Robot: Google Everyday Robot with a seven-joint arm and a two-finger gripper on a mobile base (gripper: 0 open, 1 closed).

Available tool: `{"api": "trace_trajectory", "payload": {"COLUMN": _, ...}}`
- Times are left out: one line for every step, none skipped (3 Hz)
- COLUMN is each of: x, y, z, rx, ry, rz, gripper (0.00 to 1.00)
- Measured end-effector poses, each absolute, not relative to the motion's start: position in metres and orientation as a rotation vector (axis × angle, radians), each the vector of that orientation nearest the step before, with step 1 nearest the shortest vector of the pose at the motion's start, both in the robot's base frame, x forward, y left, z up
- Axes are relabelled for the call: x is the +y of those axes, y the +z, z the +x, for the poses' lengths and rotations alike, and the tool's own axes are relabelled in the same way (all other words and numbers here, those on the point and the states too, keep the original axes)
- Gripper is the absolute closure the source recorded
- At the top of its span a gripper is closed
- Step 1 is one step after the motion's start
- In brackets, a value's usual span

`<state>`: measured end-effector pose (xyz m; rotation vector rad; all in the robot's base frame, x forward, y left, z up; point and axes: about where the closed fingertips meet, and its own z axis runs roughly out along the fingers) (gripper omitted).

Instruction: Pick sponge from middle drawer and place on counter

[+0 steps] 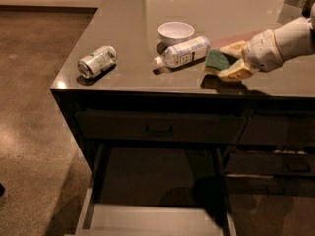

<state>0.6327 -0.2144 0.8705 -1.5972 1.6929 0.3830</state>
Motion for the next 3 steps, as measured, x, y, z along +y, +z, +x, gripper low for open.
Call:
{"api": "trace_trajectory", "payload": {"x": -0.227, "y": 0.844, "z": 0.649, "rx": 1.850, "ry": 0.501, "rz": -1.546, "gripper": 0.75}}
{"api": "trace_trajectory", "payload": {"x": -0.230, "y": 0.848, "z": 0.656, "rx": 1.861, "ry": 0.496, "rz": -1.519, "gripper": 0.52}}
{"api": "trace_trajectory", "payload": {"x": -0.226, "y": 0.847, "z": 0.663, "rx": 1.849, "ry": 0.485, "rz": -1.506, "gripper": 0.28}}
